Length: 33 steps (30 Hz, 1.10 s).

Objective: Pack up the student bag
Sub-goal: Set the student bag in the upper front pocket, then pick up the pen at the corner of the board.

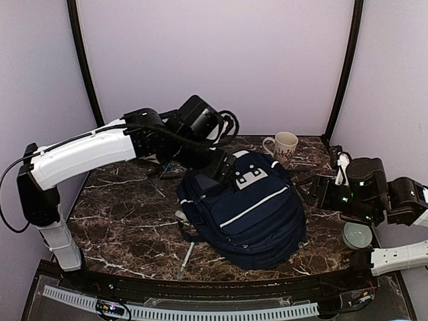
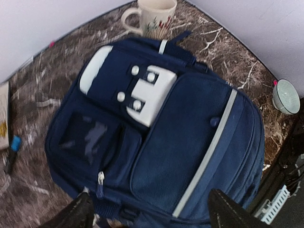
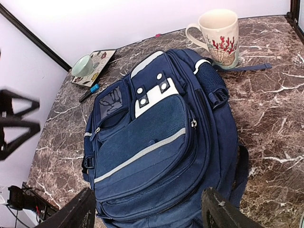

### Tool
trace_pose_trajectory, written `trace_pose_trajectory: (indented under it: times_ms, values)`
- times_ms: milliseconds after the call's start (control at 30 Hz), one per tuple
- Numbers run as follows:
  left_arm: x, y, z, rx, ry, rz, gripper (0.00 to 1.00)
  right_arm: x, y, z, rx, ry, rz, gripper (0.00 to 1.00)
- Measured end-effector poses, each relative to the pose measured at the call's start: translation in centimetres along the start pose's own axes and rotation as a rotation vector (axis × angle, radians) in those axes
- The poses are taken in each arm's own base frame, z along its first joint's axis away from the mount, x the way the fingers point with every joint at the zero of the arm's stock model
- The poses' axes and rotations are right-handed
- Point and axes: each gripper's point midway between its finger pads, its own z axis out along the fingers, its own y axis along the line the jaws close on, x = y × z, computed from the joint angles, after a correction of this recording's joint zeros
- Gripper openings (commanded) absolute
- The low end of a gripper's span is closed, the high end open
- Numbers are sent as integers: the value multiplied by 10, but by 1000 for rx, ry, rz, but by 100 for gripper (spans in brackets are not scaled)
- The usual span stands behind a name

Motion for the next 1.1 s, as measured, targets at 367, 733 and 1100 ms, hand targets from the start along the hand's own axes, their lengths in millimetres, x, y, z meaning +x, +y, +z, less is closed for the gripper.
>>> trace_pose_trajectory:
  times_ms: [367,733,1100]
  values:
    - [187,35,-44,-33,443,-272,68,3,-8,9,55,-11,-11,83]
    - [273,26,-32,-92,703,-289,58,16,-6,29,104,33,-71,84]
    - [313,-2,-3,-71,831,-180,47,26,-5,37,118,75,-89,84]
